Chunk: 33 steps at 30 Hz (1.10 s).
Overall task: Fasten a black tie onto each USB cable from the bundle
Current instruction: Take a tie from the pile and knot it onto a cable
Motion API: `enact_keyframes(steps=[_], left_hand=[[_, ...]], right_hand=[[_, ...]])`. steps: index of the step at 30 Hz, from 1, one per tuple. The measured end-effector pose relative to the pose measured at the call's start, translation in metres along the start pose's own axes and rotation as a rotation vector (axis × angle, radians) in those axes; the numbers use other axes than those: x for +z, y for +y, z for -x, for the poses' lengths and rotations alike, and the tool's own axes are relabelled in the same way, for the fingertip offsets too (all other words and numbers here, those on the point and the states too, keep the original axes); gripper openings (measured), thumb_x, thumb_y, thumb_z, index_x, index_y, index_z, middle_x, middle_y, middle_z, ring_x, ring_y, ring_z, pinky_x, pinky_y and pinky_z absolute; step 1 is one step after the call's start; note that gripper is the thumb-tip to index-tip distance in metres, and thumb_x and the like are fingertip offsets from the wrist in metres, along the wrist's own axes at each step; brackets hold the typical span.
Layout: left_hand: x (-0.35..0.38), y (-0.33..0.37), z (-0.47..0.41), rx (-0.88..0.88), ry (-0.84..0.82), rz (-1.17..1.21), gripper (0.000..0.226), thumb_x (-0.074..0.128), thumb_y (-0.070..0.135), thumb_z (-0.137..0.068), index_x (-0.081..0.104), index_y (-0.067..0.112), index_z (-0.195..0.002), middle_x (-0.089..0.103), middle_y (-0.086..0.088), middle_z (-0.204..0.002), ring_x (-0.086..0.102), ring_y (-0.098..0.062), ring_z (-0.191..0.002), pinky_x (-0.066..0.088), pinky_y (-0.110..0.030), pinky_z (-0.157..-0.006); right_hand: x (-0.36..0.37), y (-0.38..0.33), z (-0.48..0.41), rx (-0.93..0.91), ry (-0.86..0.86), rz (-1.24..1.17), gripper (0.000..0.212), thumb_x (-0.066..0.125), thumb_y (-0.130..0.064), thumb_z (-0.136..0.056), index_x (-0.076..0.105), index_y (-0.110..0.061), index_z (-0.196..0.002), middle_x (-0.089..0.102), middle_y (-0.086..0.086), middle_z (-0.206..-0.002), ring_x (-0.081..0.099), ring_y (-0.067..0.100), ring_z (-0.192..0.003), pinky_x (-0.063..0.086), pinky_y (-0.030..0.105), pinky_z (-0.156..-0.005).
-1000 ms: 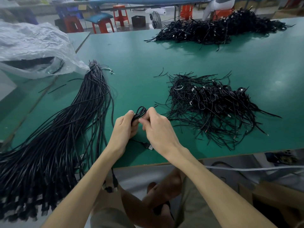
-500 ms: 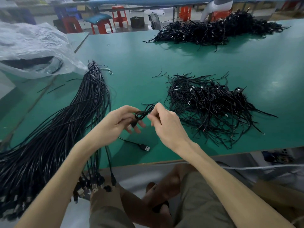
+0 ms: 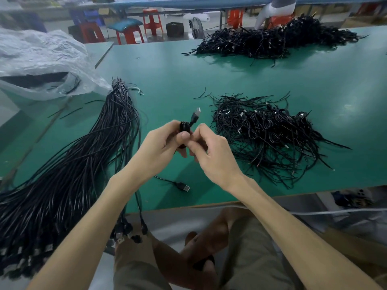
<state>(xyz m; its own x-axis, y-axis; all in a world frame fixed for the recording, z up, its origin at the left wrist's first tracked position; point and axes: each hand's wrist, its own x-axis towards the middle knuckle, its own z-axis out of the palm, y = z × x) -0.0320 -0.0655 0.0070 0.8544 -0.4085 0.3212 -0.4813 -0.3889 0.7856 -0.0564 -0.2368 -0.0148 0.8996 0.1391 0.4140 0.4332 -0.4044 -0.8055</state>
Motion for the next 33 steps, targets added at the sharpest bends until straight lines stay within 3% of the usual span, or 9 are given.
enact_keyframes(steps=[7, 12, 15, 18, 21, 24, 27, 31, 33], left_hand=[[0.016, -0.011, -0.011, -0.311, 0.022, -0.274, 0.042, 0.052, 0.029, -0.105, 0.056, 0.015, -0.065, 0.054, 0.007, -0.053, 0.050, -0.017, -0.042, 0.040, -0.025, -0.043], [0.007, -0.011, -0.021, -0.714, -0.211, -0.219, 0.039, 0.057, 0.029, -0.103, 0.071, -0.001, -0.082, 0.064, -0.012, -0.072, 0.051, -0.026, -0.050, 0.054, -0.032, -0.059], [-0.008, -0.007, -0.018, -0.630, -0.263, 0.051, 0.033, 0.046, 0.024, -0.110, 0.064, -0.003, -0.114, 0.076, -0.018, -0.090, 0.061, -0.026, -0.059, 0.061, -0.038, -0.066], [-0.030, -0.008, -0.007, -0.446, -0.432, 0.475, 0.035, 0.037, 0.012, -0.111, 0.051, 0.000, -0.141, 0.070, -0.022, -0.125, 0.071, -0.033, -0.098, 0.059, -0.040, -0.086], [-0.041, -0.016, -0.001, -0.311, -0.534, 0.470, 0.045, 0.047, 0.004, -0.104, 0.046, 0.008, -0.149, 0.064, -0.016, -0.139, 0.066, -0.034, -0.120, 0.052, -0.047, -0.103], [-0.039, -0.020, -0.001, -0.265, -0.513, 0.435, 0.061, 0.058, 0.001, -0.100, 0.039, 0.018, -0.156, 0.065, -0.015, -0.138, 0.069, -0.035, -0.114, 0.054, -0.043, -0.101], [-0.026, -0.021, -0.003, -0.222, -0.311, 0.346, 0.060, 0.065, 0.010, -0.095, 0.047, 0.020, -0.151, 0.075, -0.010, -0.107, 0.071, -0.024, -0.084, 0.056, -0.031, -0.083], [-0.007, -0.019, -0.004, -0.104, -0.172, 0.130, 0.026, 0.060, 0.031, -0.095, 0.070, 0.023, -0.118, 0.063, 0.004, -0.078, 0.046, -0.007, -0.064, 0.039, -0.021, -0.061], [0.002, -0.022, -0.003, -0.071, -0.117, -0.061, 0.035, 0.051, 0.043, -0.098, 0.071, 0.015, -0.103, 0.060, -0.004, -0.073, 0.042, -0.007, -0.063, 0.035, -0.026, -0.060]], right_hand=[[-0.004, 0.010, 0.002, -0.130, -0.090, 0.362, 0.019, 0.055, -0.010, -0.104, 0.044, -0.011, -0.088, 0.059, 0.005, -0.081, 0.054, 0.032, -0.070, 0.046, 0.045, -0.063], [-0.002, 0.008, 0.001, -0.419, -0.230, 0.787, 0.028, 0.046, 0.018, -0.074, 0.061, 0.000, -0.089, 0.063, 0.012, -0.076, 0.063, 0.032, -0.064, 0.051, 0.038, -0.055], [-0.011, 0.012, -0.002, -0.417, -0.223, 0.780, 0.020, 0.065, 0.016, -0.082, 0.059, -0.002, -0.088, 0.061, 0.010, -0.075, 0.061, 0.030, -0.062, 0.047, 0.037, -0.054], [-0.022, 0.012, -0.006, -0.416, -0.155, 0.693, 0.010, 0.062, -0.003, -0.100, 0.056, -0.002, -0.092, 0.062, 0.010, -0.079, 0.061, 0.030, -0.067, 0.049, 0.040, -0.057], [-0.023, 0.006, -0.008, -0.403, -0.110, 0.592, 0.013, 0.059, -0.009, -0.102, 0.055, -0.002, -0.092, 0.063, 0.009, -0.082, 0.060, 0.030, -0.069, 0.050, 0.042, -0.059], [-0.022, 0.003, -0.009, -0.371, -0.104, 0.534, 0.013, 0.057, -0.010, -0.103, 0.054, -0.002, -0.094, 0.064, 0.008, -0.084, 0.060, 0.030, -0.070, 0.049, 0.042, -0.061], [-0.019, 0.005, -0.009, -0.349, -0.131, 0.525, 0.010, 0.057, -0.007, -0.102, 0.054, -0.001, -0.095, 0.064, 0.010, -0.086, 0.060, 0.032, -0.071, 0.047, 0.042, -0.061], [-0.017, 0.005, -0.005, -0.308, -0.119, 0.493, 0.006, 0.059, 0.001, -0.097, 0.054, 0.001, -0.100, 0.068, 0.016, -0.093, 0.062, 0.039, -0.076, 0.046, 0.041, -0.062], [-0.016, 0.005, -0.002, -0.304, -0.087, 0.449, 0.010, 0.060, -0.003, -0.100, 0.053, 0.000, -0.094, 0.065, 0.012, -0.086, 0.054, 0.029, -0.067, 0.042, 0.037, -0.058]])
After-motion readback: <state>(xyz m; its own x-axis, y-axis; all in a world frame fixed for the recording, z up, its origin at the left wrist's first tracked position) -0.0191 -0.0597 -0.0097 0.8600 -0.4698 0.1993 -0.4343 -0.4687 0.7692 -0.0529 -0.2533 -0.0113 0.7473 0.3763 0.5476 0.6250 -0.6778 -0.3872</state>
